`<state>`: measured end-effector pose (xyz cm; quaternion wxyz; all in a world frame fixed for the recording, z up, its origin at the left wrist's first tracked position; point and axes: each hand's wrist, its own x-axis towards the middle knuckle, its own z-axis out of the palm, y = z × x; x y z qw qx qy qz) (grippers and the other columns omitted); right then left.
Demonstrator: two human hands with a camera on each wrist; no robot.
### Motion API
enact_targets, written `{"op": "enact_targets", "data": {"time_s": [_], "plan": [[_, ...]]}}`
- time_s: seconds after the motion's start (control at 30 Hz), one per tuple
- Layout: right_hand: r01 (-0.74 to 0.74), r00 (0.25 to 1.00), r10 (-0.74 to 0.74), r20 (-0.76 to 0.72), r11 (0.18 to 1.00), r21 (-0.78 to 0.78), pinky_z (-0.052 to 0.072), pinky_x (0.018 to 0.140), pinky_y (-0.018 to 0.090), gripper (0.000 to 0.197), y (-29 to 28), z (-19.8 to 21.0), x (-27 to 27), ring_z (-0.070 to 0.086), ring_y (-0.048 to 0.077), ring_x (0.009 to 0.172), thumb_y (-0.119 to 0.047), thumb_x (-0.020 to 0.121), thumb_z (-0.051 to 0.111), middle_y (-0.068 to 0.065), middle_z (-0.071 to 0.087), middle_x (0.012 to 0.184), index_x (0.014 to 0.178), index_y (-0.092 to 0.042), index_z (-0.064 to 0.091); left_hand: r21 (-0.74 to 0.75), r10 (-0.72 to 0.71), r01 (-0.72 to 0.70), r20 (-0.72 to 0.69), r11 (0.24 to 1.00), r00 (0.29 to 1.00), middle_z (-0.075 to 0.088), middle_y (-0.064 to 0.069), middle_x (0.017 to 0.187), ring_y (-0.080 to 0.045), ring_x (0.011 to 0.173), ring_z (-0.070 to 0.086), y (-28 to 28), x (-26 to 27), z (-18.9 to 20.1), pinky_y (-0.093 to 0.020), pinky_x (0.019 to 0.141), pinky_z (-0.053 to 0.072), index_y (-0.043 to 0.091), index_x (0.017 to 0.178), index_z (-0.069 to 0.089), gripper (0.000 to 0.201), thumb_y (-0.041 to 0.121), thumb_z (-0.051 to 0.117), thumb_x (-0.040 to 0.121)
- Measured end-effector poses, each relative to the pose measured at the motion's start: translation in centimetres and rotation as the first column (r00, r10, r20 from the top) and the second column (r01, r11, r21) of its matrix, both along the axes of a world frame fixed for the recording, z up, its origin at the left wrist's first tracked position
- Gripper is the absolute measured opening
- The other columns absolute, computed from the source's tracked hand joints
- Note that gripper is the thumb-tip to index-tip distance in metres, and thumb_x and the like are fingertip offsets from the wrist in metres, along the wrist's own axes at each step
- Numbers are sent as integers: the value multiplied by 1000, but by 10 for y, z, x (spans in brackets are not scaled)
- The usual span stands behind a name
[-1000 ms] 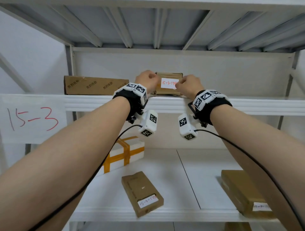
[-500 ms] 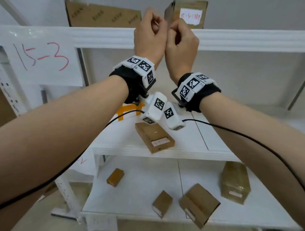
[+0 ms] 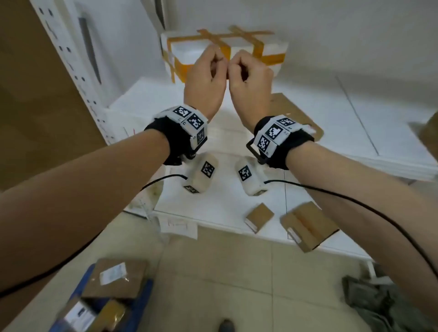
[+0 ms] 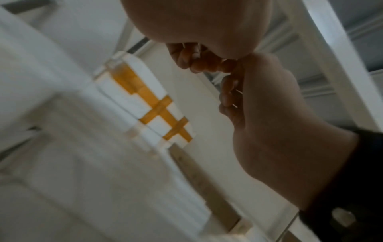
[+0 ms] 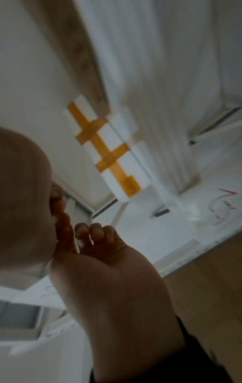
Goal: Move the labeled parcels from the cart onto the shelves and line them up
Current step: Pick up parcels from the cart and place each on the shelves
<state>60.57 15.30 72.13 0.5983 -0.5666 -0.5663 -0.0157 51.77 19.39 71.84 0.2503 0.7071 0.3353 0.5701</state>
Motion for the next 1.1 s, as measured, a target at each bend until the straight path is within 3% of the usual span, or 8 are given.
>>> {"op": "enact_targets", "data": {"time_s": [0.1, 0.23, 0.47, 0.57, 0.67, 0.77, 0.97, 1.1], "plan": [[-31, 999, 29, -32, 996, -87, 32, 52, 33, 22, 6, -50, -44, 37, 10, 55, -11, 88, 50, 0, 46, 56, 67, -18, 51, -98, 51, -55, -45, 994, 998, 41, 11, 54, -9, 53, 36, 7, -45, -53, -31, 55, 35, 13, 81, 55, 13, 14, 45, 90], [-102, 992, 86, -87, 975, -196, 32, 52, 32, 25, 11, -121, -108, 35, 10, 54, -10, 90, 50, 3, 47, 56, 67, -19, 49, -201, 93, -122, -147, 972, 985, 43, 11, 55, -4, 51, 35, 6, -113, -121, -15, 53, 32, 13, 82, 54, 14, 12, 43, 92], [-226, 973, 187, -135, 893, -390, 37, 54, 18, 21, 4, -232, -202, 43, 6, 54, -9, 91, 52, -1, 56, 59, 73, -6, 62, -349, 151, -229, -236, 909, 960, 49, 13, 60, 0, 50, 43, -13, -219, -238, -13, 52, 32, 15, 82, 55, 13, 11, 45, 89], [-262, 964, 213, -156, 845, -466, 40, 55, 22, 22, -2, -290, -246, 47, 8, 55, -10, 91, 53, -11, 53, 57, 72, -7, 63, -437, 217, -322, -274, 840, 937, 51, 14, 61, 2, 52, 46, -27, -262, -295, -14, 54, 34, 12, 82, 60, 16, 14, 47, 89], [-329, 944, 258, -205, 773, -542, 50, 59, 33, 22, -13, -348, -281, 60, 18, 61, -12, 90, 52, -5, 65, 64, 72, -9, 64, -515, 270, -383, -282, 767, 921, 55, 12, 61, -4, 55, 48, -43, -299, -352, -24, 59, 39, 9, 82, 64, 19, 16, 47, 87], [-389, 921, 293, -256, 682, -619, 48, 57, 31, 23, -26, -409, -318, 57, 14, 58, -9, 89, 52, -5, 64, 63, 71, -11, 65, -574, 314, -426, -288, 699, 905, 65, 1, 68, -15, 58, 56, -60, -343, -412, -28, 57, 44, 7, 82, 66, 23, 18, 46, 85], [-452, 892, 292, -346, 536, -713, 51, 57, 36, 34, -51, -514, -368, 57, 19, 56, -5, 89, 49, 3, 65, 65, 62, -25, 58, -674, 438, -552, -357, 490, 825, 54, 7, 58, -2, 47, 44, -90, -428, -508, -19, 49, 34, 19, 75, 61, 19, 16, 46, 86], [-450, 892, 256, -374, 414, -791, 51, 53, 28, 30, -69, -574, -396, 59, 13, 53, -6, 94, 51, -4, 63, 63, 69, -18, 62, -726, 479, -595, -409, 346, 777, 64, -3, 72, -19, 65, 57, -114, -480, -570, -30, 56, 44, 15, 79, 63, 19, 22, 46, 86]]}}
